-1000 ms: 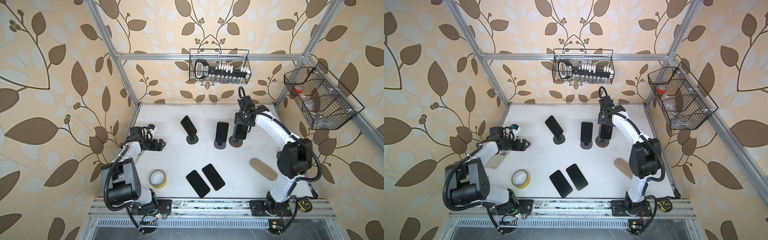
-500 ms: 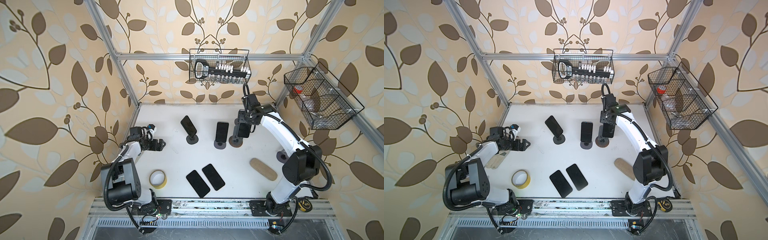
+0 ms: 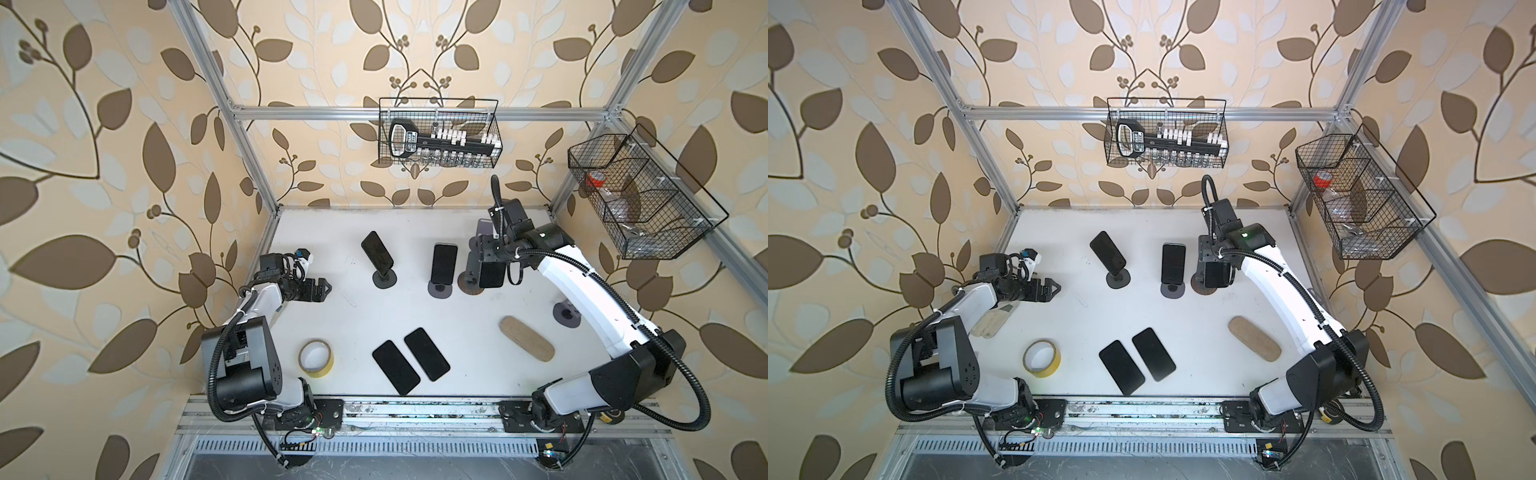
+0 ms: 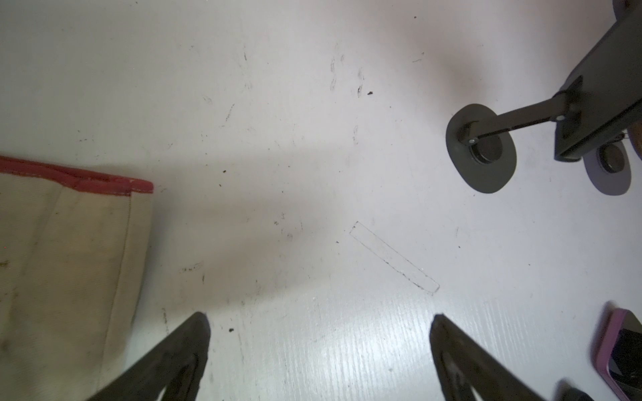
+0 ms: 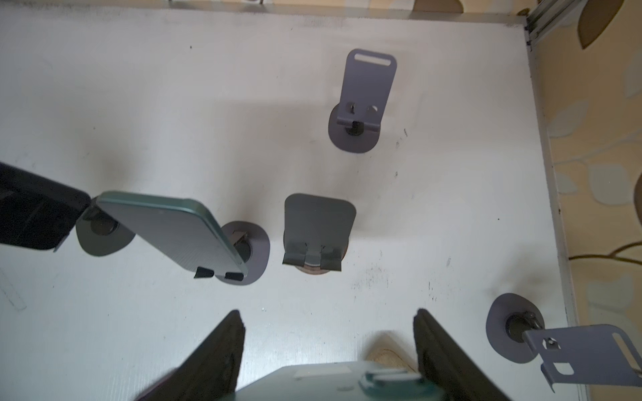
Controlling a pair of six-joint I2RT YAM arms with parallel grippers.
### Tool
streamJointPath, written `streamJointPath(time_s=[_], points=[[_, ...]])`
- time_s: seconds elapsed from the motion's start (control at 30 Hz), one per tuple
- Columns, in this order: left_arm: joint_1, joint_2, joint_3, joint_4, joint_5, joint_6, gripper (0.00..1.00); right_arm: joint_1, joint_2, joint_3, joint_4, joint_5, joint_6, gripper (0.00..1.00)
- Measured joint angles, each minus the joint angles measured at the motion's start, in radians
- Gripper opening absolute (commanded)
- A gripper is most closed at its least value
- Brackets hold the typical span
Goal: Remove the phone from the phone stand
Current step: Remove the phone from the phone stand, then place the phone at the bottom-center of the table.
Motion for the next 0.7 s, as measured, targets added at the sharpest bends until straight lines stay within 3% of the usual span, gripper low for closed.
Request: streamJointPath(time_s=[0.7], points=[[0.000, 0.000, 0.000, -0.001, 0.000, 0.000, 0.99, 0.287, 0.006, -0.166, -0.052, -0.080, -0.020, 0.59]])
